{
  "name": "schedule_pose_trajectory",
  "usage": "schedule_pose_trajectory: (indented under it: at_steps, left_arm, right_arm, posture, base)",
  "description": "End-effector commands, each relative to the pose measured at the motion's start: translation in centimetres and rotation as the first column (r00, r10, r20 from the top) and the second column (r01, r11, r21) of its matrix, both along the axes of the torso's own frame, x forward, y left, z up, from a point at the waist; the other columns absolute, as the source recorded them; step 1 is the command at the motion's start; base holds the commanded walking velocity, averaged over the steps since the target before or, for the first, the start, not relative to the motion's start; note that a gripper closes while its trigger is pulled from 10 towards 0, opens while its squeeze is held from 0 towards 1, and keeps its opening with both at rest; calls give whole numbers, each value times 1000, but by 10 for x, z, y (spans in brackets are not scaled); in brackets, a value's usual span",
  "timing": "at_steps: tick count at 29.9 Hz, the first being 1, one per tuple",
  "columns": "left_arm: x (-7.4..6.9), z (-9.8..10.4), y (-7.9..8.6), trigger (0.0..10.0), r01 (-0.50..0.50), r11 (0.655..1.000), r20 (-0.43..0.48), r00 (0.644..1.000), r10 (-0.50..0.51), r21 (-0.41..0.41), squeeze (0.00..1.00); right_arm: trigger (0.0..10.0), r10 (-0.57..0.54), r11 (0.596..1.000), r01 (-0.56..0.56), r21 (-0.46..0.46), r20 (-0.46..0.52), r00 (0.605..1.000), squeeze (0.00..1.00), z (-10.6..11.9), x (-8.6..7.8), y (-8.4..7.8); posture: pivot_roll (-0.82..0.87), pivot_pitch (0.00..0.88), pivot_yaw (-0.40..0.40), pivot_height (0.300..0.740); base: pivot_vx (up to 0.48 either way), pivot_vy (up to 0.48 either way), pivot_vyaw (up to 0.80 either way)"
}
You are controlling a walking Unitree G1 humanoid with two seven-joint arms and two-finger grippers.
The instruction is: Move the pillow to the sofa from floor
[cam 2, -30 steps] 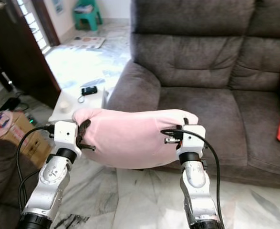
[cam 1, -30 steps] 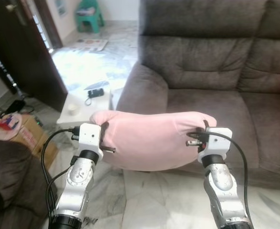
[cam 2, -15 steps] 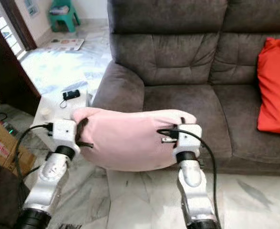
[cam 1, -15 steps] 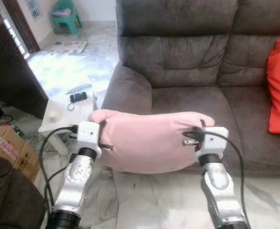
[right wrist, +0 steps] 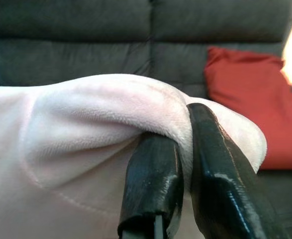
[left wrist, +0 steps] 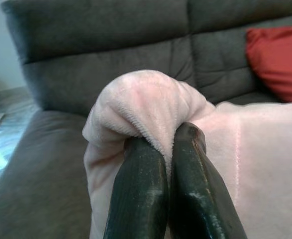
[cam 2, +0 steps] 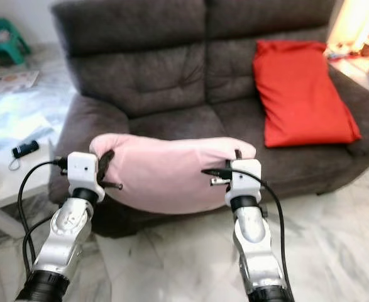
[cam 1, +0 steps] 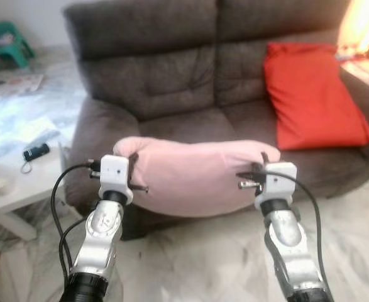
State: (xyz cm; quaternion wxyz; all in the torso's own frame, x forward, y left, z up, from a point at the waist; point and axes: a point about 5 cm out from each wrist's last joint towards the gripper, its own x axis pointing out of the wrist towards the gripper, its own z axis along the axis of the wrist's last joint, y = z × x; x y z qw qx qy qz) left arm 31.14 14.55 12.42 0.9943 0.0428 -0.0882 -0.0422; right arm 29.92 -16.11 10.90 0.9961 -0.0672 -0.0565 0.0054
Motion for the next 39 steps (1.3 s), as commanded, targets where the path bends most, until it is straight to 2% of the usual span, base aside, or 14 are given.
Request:
schedule_pose_trajectory:
  at_steps: [1, 11, 16, 23, 29, 31, 39]
  left_arm:
    - [-1, 9, 14, 10000, -51, 999, 44, 998, 51, 5, 0]
    - [-6, 19, 17, 10000, -76, 996, 89, 993, 80, -40, 0]
    - [-6, 32, 14, 10000, -74, 997, 151, 986, 69, 26, 0]
    - [-5, 35, 11, 10000, -65, 997, 158, 986, 59, 32, 0]
    - [-5, 35, 11, 10000, -66, 997, 156, 986, 60, 34, 0]
    - [-5, 36, 12, 10000, -70, 997, 157, 986, 63, 37, 0]
    - [-6, 37, 11, 10000, -74, 997, 161, 985, 67, 38, 0]
  right_arm:
    - [10000, 44, 999, -44, 6, 111, 993, 0, 24, 7, 12]
    - [10000, 73, 997, -71, -22, 145, 987, 0, 34, 8, 13]
    - [10000, 96, 995, -98, 7, 176, 980, 0, 44, 8, 17]
    - [10000, 114, 993, -119, 21, 184, 976, 0, 46, 7, 20]
    - [10000, 121, 993, -122, -6, 200, 972, 0, 50, 7, 20]
    - [10000, 116, 991, -126, 42, 186, 976, 0, 48, 7, 20]
    - [10000, 144, 988, -152, 25, 195, 970, 0, 51, 8, 24]
  posture:
    - [-72, 0, 49, 740]
    - [-63, 6, 46, 740]
    - [-63, 26, 52, 740]
    - [-59, 34, 54, 740]
    - [-54, 39, 55, 740]
    - [-51, 42, 55, 740]
    - [-50, 43, 53, 740]
  base:
    - [0, 0, 0]
    - [0, 0, 0]
    - [0, 0, 606]
    - [0, 0, 0]
    - [278, 0, 654]
    - [289, 0, 0]
    - [292, 0, 0]
